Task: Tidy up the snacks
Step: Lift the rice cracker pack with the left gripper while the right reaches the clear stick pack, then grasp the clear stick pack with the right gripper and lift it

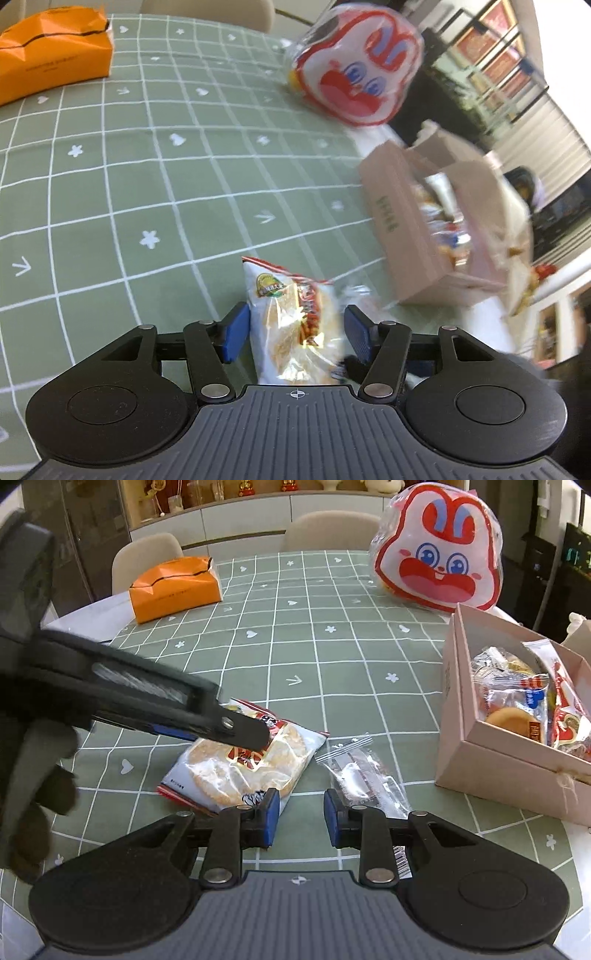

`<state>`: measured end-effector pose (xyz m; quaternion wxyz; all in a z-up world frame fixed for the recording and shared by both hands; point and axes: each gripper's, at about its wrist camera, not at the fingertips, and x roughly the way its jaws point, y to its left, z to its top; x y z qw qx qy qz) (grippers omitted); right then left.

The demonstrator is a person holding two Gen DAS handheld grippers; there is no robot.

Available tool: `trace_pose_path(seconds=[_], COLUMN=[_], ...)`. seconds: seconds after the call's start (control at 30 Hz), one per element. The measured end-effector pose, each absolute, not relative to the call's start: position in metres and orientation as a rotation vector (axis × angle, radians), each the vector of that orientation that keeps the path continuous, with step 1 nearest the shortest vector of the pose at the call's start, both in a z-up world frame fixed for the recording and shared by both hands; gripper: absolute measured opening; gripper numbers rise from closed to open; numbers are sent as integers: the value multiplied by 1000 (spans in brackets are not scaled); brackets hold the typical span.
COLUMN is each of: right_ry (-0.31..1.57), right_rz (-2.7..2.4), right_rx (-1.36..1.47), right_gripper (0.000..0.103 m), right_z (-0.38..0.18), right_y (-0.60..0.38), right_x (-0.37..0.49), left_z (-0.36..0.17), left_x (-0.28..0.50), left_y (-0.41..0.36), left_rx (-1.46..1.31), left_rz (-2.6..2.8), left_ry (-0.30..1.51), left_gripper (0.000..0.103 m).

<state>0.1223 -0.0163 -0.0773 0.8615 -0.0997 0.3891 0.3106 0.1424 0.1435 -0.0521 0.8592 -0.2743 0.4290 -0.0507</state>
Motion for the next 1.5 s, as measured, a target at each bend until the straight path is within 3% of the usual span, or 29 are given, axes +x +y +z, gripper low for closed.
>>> trace_pose_path(seconds=[0.43,0.57,0.67,0.9,0.97,1.07,1.17,1.2,1.27,1.3,1.33,1.5], right_ry=[786,787,779,762,764,759,731,716,690,676,662,705], right_rz=[641,642,649,639,637,634,646,647,631,613,585,539], right_rx=[-178,-168,-169,-179,-183,-183,-210,-226,-248,-253,-257,-220], right_gripper=[27,27,28,28,28,28,28,31,46,60,66,66], right_z=[-85,-84,-85,-89,-91,-89,-81,-77,-72,-70,-68,-69], right_y=[-51,-57,-60,-61,-62,-65,-70,-73,-82,-86,-92,-110], right_x=[112,110,107,106,106,103,99,98,102,106,112,150], left_z=[-36,-20,-26,-39,-36,-35,-37,-38,-35,-33,-29,-16], left_x=[149,147,156,162,162,164,164,163,160,158,155,141], left_y=[121,98,83,79,76,68,66,67,65,63,61,61], left_rx=[-649,-562,-455,-547,-512,-399,-350,-353,-322,-301,-280,-256], left_rz=[-174,-223,-164,-237,-219,-162,-135,-138,-131,-123,-115,-102], left_ry=[906,904,939,962,964,953,966,968,964,962,958,943], left_gripper=[61,61,61,57,52,24,23,23,23,22,21,20])
